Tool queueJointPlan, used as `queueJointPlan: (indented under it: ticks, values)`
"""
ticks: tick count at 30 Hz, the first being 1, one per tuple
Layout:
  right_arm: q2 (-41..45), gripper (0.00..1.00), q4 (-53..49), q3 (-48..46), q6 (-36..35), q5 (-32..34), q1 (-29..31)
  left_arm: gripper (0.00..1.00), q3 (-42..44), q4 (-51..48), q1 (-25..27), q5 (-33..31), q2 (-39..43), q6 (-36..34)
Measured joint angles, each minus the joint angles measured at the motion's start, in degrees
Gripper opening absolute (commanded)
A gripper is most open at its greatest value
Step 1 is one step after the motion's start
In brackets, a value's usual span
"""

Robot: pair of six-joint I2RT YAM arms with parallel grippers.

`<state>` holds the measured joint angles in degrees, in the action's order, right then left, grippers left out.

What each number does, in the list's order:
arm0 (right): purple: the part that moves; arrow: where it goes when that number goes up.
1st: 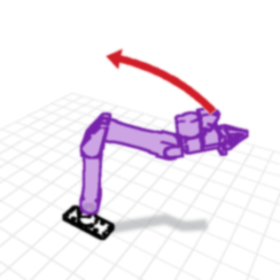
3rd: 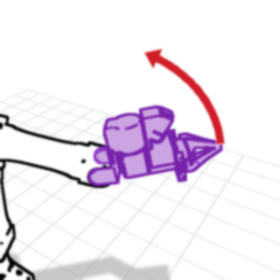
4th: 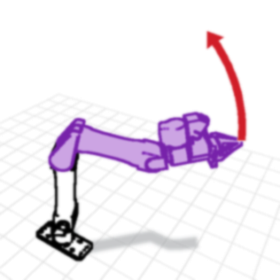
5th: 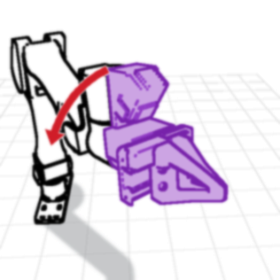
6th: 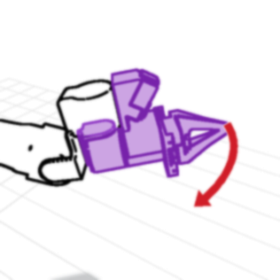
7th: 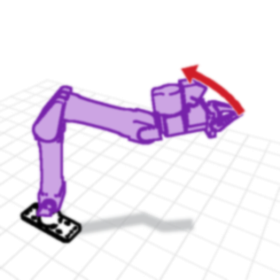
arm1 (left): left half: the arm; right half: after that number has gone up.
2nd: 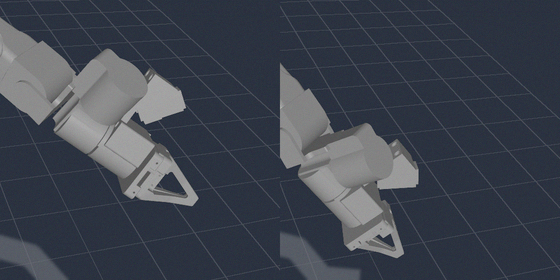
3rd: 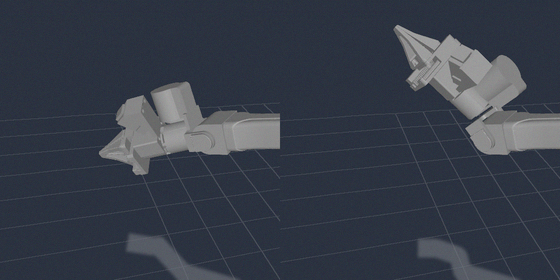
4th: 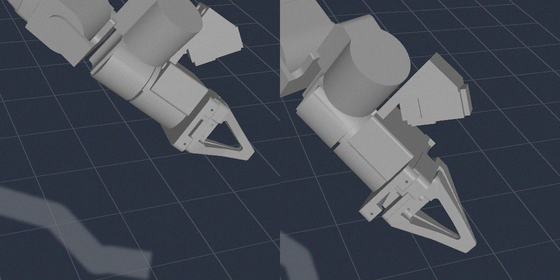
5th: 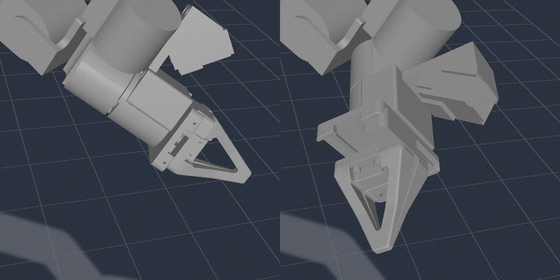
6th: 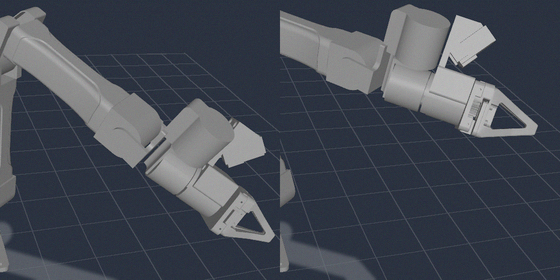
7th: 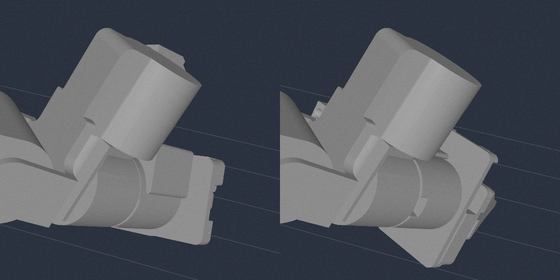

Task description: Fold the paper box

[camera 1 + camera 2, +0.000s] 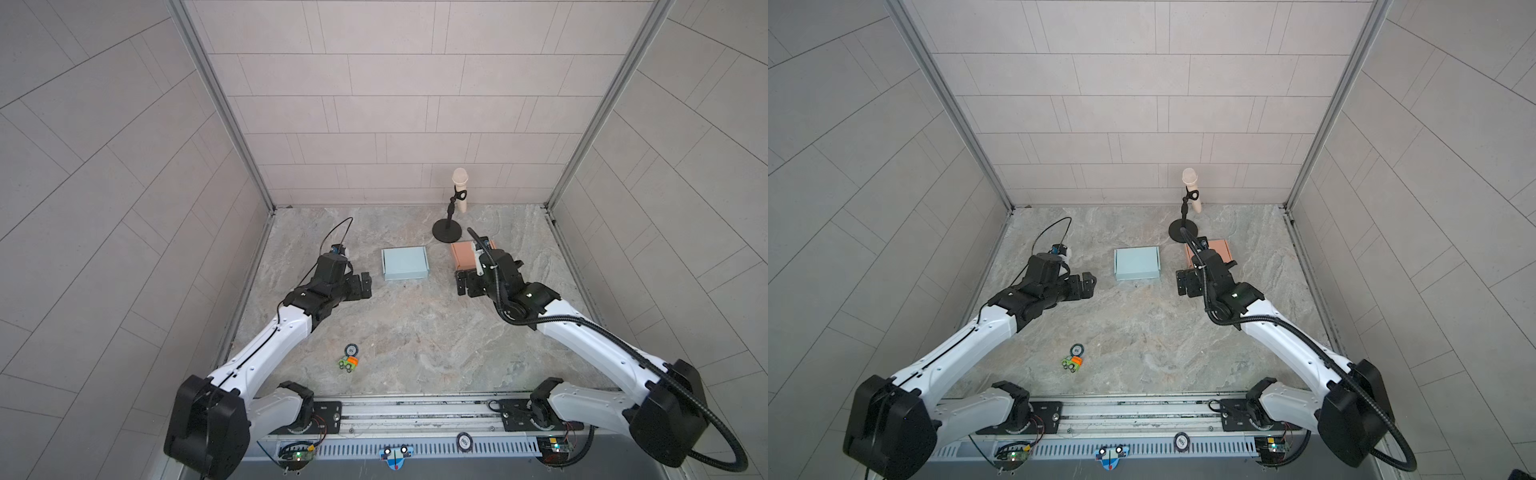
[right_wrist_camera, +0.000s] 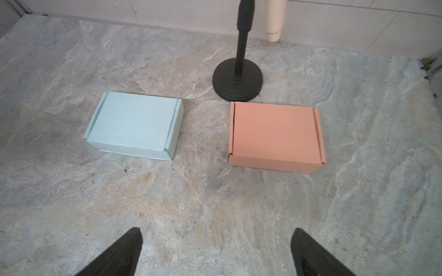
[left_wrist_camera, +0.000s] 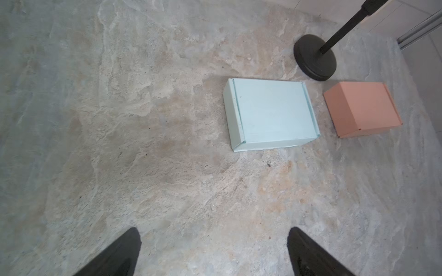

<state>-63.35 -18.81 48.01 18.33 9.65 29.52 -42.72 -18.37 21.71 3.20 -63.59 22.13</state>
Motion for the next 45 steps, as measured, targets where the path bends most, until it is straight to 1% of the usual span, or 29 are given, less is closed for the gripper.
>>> queueJointPlan:
  ticks: [6, 13, 18, 22, 26, 30, 32, 37, 41, 45]
  values:
    - [12.4, 1.0, -1.9, -7.2, -1.9, 6.7, -1.5, 1.0, 1.8, -5.6, 0.3, -4.7, 6.1, -0.2]
    - [20.5, 0.99, -2.4, -13.4, -1.7, 17.0, -3.8, 1.0, 1.8, -9.7, 0.3, -13.6, 9.6, -0.6]
    - [28.3, 0.99, -1.9, -19.3, -3.2, 20.6, -6.1, 1.0, 2.0, -10.2, 0.3, -21.4, 11.5, -1.2]
    - [34.8, 0.99, -1.2, -22.6, -4.6, 23.8, -7.8, 1.0, 5.0, -6.6, 0.3, -29.7, 17.1, -1.8]
    - [38.6, 1.0, 1.0, -26.1, -5.1, 26.7, -9.6, 1.0, 9.0, -1.6, 0.3, -33.2, 20.4, -6.2]
    - [38.7, 0.99, 2.3, -29.2, -6.5, 26.9, -11.0, 1.0, 11.3, 3.4, 0.3, -34.9, 20.4, -10.1]
    - [38.0, 1.0, 2.6, -29.9, -7.0, 26.9, -11.6, 1.0, 13.7, 7.3, 0.3, -36.9, 20.9, -11.2]
    - [39.0, 0.99, 6.9, -32.5, -8.0, 26.8, -13.0, 1.0, 21.4, 15.8, 0.3, -42.3, 21.2, -12.6]
    - [38.9, 0.99, 9.6, -35.3, -7.6, 26.7, -15.8, 1.0, 24.9, 21.1, 0.3, -46.1, 18.0, -13.4]
    - [36.5, 0.99, 11.8, -37.2, -7.2, 26.2, -17.3, 1.0, 27.4, 26.2, 0.3, -47.3, 16.8, -14.1]
